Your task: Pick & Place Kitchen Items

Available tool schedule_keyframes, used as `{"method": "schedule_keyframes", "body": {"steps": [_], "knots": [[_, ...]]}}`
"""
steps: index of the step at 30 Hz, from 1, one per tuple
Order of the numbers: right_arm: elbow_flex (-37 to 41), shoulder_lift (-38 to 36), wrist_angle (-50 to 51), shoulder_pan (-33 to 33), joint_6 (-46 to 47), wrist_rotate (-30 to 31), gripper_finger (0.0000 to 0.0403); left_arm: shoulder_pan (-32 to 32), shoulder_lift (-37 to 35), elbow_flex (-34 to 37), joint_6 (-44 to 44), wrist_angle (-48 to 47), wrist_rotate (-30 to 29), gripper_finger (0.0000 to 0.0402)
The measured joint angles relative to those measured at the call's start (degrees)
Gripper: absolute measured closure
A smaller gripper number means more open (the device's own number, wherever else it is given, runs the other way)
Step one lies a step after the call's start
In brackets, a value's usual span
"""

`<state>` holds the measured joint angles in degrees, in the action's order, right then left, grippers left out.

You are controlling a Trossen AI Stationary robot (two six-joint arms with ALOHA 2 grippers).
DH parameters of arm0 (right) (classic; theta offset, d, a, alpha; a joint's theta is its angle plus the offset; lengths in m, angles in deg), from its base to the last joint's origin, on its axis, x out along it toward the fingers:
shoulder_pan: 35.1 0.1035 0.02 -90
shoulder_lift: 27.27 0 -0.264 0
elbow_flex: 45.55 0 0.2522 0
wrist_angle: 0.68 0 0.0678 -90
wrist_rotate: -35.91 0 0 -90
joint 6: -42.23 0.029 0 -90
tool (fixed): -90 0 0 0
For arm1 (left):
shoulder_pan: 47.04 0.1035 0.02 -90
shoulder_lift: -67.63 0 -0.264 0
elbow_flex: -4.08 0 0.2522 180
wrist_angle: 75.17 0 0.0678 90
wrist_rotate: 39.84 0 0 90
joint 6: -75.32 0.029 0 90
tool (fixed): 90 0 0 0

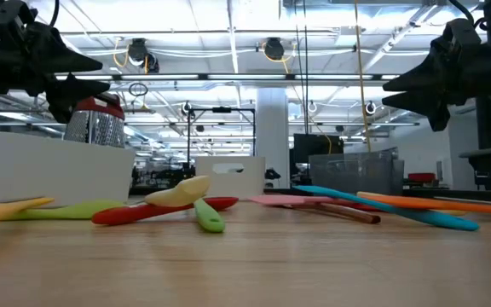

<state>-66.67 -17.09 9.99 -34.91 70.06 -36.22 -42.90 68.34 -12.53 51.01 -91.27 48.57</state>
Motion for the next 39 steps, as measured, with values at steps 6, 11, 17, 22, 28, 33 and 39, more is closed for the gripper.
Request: {"method": "schedule_keyframes", "body": {"steps": [6, 11, 17, 22, 28, 33, 39], "knots": [[0.0, 0.0, -0.4, 0.0, 0.0, 0.0, 0.0261, 0.0, 0.0, 0.0, 0.0, 0.0, 0.0, 0.021], [0.0, 0.0, -1.0, 0.0, -1.8, -7.7, 0.0261, 0.0, 0.0, 0.0, 0.0, 0.0, 0.0, 0.021], [0.0, 0.0, -4.1, 0.0, -3.4, -19.3, 0.0261, 0.0, 0.0, 0.0, 0.0, 0.0, 0.0, 0.021], [0.0, 0.0, -4.0, 0.0, -3.9, -19.4, 0.0261, 0.0, 0.0, 0.0, 0.0, 0.0, 0.0, 0.021], [0.0, 0.0, -4.0, 0.0, -4.0, -19.4, 0.0261, 0.0, 0.0, 0.0, -0.1, 0.0, 0.0, 0.021], [0.0, 0.0, -6.0, 0.0, -5.2, -16.1, 0.0261, 0.0, 0.0, 0.0, -0.1, 0.0, 0.0, 0.021], [0.0, 0.1, -6.3, 0.0, -8.5, -3.7, 0.0261, 0.0, 0.0, 0.0, -0.1, 0.0, 0.0, 0.021]]}}
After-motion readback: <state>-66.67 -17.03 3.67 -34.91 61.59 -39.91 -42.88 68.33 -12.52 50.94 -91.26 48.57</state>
